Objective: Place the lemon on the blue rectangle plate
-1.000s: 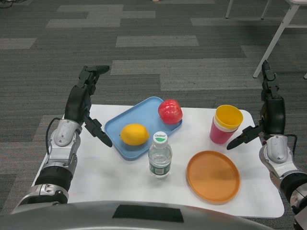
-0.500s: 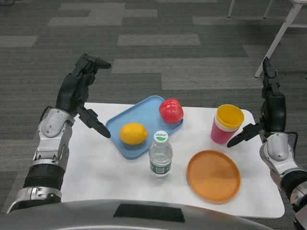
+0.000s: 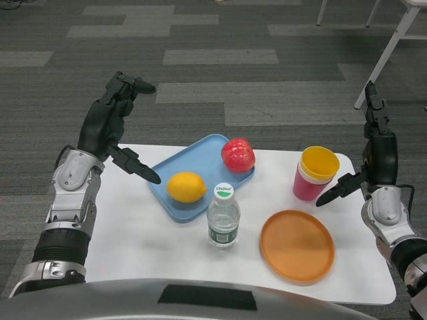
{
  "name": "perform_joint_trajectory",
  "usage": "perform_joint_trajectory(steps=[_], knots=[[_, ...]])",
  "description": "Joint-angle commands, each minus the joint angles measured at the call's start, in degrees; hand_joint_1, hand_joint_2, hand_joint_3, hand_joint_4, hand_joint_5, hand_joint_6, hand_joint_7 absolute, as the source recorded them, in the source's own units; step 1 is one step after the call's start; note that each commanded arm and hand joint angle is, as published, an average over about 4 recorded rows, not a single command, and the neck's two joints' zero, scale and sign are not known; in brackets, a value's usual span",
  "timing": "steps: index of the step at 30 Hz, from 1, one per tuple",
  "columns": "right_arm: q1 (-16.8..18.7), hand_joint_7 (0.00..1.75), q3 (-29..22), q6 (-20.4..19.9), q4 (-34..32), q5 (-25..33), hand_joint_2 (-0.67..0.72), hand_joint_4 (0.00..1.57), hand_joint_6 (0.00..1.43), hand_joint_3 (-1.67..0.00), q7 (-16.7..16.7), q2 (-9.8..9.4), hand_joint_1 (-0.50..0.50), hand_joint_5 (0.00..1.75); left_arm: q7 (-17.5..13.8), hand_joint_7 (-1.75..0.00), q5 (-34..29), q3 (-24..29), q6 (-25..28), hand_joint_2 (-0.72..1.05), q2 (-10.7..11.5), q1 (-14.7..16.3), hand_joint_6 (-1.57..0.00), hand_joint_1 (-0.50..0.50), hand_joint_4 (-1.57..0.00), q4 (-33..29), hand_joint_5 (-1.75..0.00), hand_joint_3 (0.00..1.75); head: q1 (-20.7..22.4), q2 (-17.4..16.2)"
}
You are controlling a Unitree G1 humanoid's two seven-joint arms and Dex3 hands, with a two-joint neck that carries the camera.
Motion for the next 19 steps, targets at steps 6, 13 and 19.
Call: perform_joint_trajectory(steps=[6, 13, 19], knots=[[-1.1, 0.00, 0.0, 0.1, 0.3, 0.3, 0.66, 0.00, 0.00, 0.00, -0.2, -0.63, -0.46, 0.00, 0.0, -1.47, 1.6, -0.1, 0.8, 0.18, 0.4, -0.5, -0.14, -0.49, 0.00, -0.6, -0.36, 0.09, 0.0, 0.6], [-1.1, 0.00, -0.1, 0.1, 0.1, 0.3, 0.66, 0.00, 0.00, 0.00, -0.2, -0.63, -0.46, 0.00, 0.4, -1.43, 0.8, -0.2, 0.1, 0.07, -0.2, -0.5, -0.10, -0.48, 0.00, -0.6, -0.41, 0.09, 0.4, 1.2], [-0.9, 0.00, -0.1, 0.1, -0.1, 0.3, 0.66, 0.00, 0.00, 0.00, -0.2, -0.63, -0.46, 0.00, 0.7, -0.54, -1.2, -0.6, -0.2, 0.07, -0.3, -0.5, 0.00, -0.48, 0.00, -0.5, -0.41, 0.09, 0.8, 1.6]])
